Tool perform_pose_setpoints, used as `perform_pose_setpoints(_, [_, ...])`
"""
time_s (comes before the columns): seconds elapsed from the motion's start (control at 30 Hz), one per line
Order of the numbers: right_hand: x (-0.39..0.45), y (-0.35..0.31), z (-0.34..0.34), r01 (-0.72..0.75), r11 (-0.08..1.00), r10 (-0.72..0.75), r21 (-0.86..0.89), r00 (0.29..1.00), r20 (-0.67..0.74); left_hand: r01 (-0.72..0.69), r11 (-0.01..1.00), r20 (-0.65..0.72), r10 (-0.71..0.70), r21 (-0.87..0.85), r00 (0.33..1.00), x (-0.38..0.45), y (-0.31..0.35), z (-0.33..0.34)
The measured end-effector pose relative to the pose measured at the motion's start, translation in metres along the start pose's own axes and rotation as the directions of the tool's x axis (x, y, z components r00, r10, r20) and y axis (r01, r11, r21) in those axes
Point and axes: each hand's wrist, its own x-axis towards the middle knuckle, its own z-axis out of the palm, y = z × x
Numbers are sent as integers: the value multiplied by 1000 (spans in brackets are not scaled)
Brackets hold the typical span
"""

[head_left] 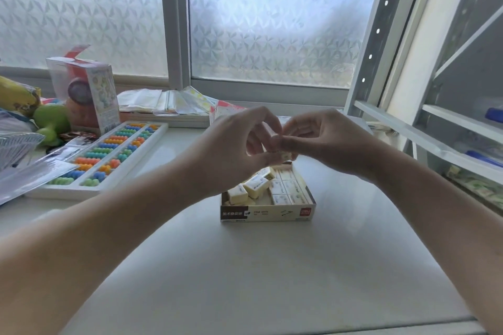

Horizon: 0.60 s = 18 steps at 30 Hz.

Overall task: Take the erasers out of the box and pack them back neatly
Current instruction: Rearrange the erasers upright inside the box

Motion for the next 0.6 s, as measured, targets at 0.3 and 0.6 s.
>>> perform_pose_setpoints(0.3, [-2, 6, -3, -32, 986, 61, -161, 983, 173, 54, 969, 46, -67, 242, 997, 1, -7, -7])
perform_pose_setpoints(0.6, [-2, 10, -12, -1, 948, 101, -320, 950, 294, 111, 943, 249, -194, 313, 949, -4, -3, -4])
